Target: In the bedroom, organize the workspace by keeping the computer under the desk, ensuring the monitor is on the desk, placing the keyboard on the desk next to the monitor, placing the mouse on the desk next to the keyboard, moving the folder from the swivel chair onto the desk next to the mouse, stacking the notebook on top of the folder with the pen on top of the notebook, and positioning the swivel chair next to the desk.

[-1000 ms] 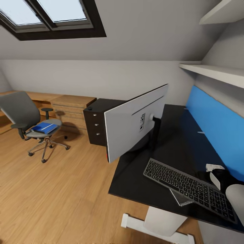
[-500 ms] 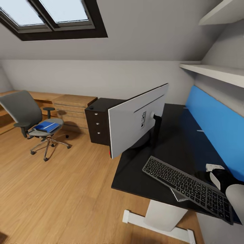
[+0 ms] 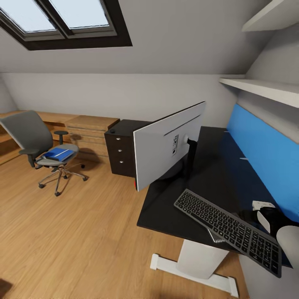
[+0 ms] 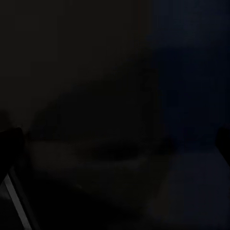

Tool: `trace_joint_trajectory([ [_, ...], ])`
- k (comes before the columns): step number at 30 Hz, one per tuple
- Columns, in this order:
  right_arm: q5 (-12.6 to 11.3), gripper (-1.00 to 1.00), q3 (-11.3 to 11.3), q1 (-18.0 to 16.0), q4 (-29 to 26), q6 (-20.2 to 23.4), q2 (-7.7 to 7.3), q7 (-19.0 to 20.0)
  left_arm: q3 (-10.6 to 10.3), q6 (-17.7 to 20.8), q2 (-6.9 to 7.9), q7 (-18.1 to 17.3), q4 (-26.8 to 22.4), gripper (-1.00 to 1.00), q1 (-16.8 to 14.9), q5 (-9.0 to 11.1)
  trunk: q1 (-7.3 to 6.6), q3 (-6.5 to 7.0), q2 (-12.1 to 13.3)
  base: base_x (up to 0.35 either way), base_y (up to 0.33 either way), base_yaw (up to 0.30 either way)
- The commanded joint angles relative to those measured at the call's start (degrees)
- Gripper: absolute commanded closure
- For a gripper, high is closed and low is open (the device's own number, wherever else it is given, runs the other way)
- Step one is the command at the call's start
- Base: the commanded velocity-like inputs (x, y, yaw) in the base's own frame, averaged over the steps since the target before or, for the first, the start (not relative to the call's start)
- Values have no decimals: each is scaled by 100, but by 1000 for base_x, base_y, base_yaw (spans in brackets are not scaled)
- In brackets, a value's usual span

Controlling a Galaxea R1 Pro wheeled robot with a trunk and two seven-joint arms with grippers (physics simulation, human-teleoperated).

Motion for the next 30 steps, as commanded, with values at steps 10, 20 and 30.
trace_joint_trajectory([
  [10, 62, -100, -42, -1, -6, 33, 1, 35, -7, 32, 2, 26, -15, -100, 3, 60, 0, -5, -3, -68, 0, 0],
  [20, 62, -100, -43, -1, -4, 45, 2, 21, -14, 37, 2, 32, 0, -100, 3, 52, 0, -5, -3, -88, 0, 0],
  [30, 62, -100, -43, -1, -4, 50, -1, 18, -12, 32, -10, 32, 10, -100, 3, -239, 0, -5, -3, -150, 0, 0],
])
